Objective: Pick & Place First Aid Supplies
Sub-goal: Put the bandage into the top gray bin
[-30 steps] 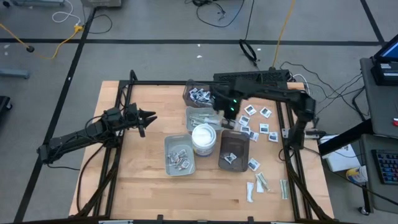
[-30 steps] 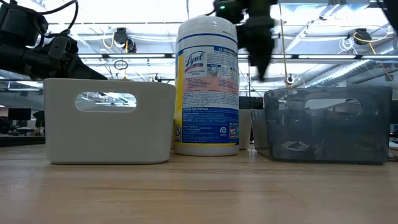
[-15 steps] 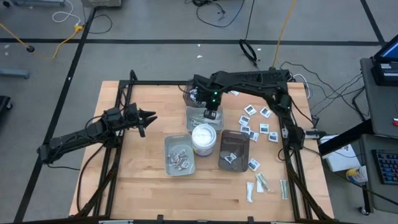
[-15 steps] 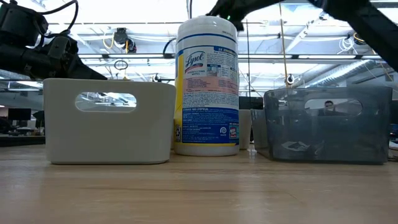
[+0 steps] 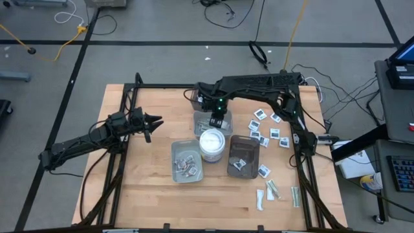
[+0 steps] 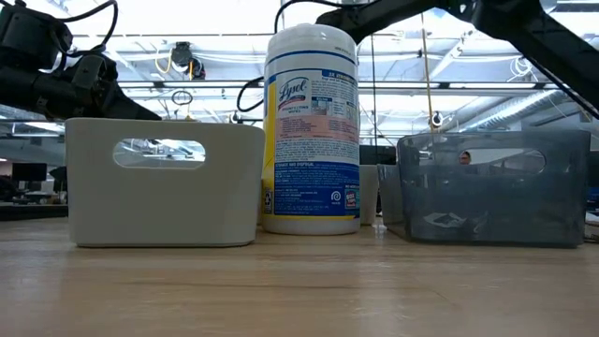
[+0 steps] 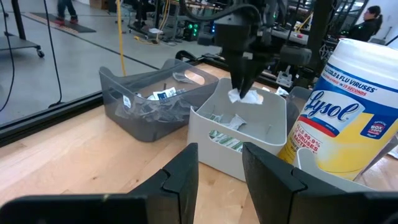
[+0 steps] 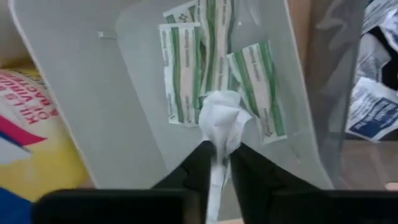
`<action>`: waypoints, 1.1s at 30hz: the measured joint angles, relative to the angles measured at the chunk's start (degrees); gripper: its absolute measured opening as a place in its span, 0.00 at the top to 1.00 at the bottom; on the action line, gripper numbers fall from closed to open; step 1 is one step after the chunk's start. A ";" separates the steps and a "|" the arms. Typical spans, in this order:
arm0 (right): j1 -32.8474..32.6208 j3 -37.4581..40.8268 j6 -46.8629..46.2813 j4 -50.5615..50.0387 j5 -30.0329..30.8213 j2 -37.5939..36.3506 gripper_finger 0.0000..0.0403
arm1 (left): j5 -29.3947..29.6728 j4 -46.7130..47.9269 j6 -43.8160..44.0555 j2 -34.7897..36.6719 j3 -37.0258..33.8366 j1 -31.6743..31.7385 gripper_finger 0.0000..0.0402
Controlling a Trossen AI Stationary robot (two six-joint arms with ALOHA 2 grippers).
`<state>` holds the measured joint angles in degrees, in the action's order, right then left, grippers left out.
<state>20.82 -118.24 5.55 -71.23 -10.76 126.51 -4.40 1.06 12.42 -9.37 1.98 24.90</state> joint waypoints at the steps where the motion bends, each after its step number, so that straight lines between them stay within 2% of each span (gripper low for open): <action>1: 0.01 0.00 -0.41 -0.37 0.00 0.00 0.87 | 0.00 0.00 -0.02 0.00 0.00 -0.01 0.68; 9: 0.17 0.04 -1.84 -0.58 0.00 -1.27 0.56 | 0.00 0.00 -0.02 0.00 0.01 0.00 0.68; 13: 0.59 0.00 -6.16 1.18 0.03 -4.83 0.48 | 0.00 0.00 -0.02 0.00 0.00 -0.01 0.68; 19: 0.92 0.22 -24.58 0.53 0.54 -8.38 0.46 | 0.00 -0.01 -0.01 0.00 0.00 0.01 0.68; 24: 0.81 5.10 -36.16 0.82 0.84 -12.29 0.48 | 0.00 0.00 0.00 0.00 0.00 0.01 0.68; 33: 0.25 19.84 -53.66 1.51 10.78 -21.06 0.50 | 0.00 0.00 -0.01 0.00 0.00 -0.01 0.68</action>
<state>21.07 -98.40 -48.12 -69.72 0.02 105.45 -4.40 1.06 12.42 -9.37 1.98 24.89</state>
